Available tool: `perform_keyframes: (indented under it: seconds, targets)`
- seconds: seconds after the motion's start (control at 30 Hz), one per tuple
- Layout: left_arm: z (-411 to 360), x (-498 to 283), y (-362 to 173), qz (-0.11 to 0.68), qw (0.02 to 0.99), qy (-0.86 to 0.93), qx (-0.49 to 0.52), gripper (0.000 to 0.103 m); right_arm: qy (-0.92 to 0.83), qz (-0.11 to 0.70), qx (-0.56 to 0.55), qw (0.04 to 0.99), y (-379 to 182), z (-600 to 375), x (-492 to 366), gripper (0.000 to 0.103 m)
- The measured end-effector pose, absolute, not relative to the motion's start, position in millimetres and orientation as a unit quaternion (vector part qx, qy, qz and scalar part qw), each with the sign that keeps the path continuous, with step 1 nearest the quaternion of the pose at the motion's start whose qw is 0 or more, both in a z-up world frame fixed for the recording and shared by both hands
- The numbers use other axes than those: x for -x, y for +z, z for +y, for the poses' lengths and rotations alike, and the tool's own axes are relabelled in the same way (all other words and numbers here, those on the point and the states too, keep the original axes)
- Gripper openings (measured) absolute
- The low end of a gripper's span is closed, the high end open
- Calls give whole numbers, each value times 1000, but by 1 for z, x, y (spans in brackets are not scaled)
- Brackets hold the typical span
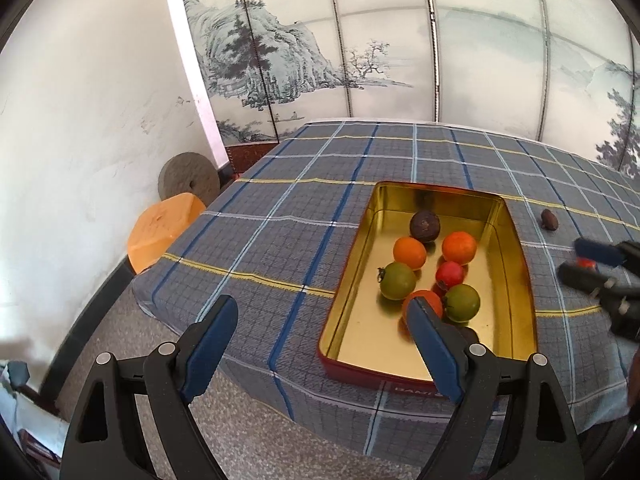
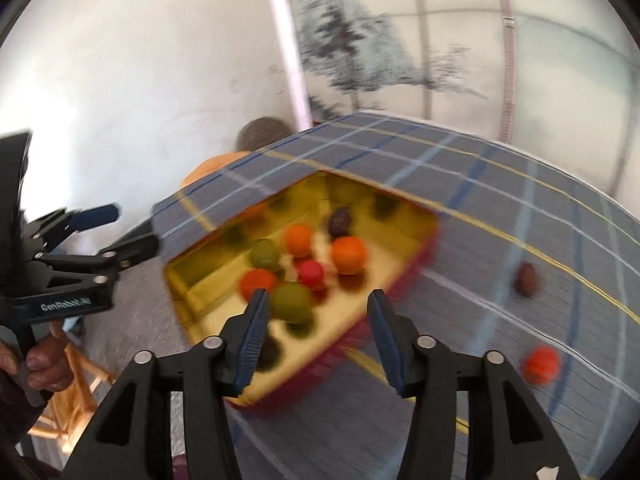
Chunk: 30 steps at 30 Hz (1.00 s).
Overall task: Organize fruits
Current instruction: 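Grasp the last brown fruit on the cloth with the left gripper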
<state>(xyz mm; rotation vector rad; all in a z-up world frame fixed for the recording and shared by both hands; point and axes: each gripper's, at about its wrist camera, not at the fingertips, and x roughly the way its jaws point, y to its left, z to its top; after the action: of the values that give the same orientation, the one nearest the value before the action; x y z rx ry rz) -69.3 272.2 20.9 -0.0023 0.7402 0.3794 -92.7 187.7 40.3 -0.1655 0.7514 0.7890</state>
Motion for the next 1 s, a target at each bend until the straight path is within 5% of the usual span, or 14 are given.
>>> perform_keyframes:
  seconds: [0.53, 0.67, 1.0]
  targets:
    - [208, 43, 29, 373, 917, 124, -68, 87, 76, 419, 58, 903, -3, -37, 34, 58]
    - [184, 28, 31, 376, 916, 107, -91, 87, 27, 444, 35, 895, -10, -78, 17, 69]
    - [125, -26, 33, 394, 908, 58, -130, 87, -20, 454, 48, 889, -19, -115, -6, 77]
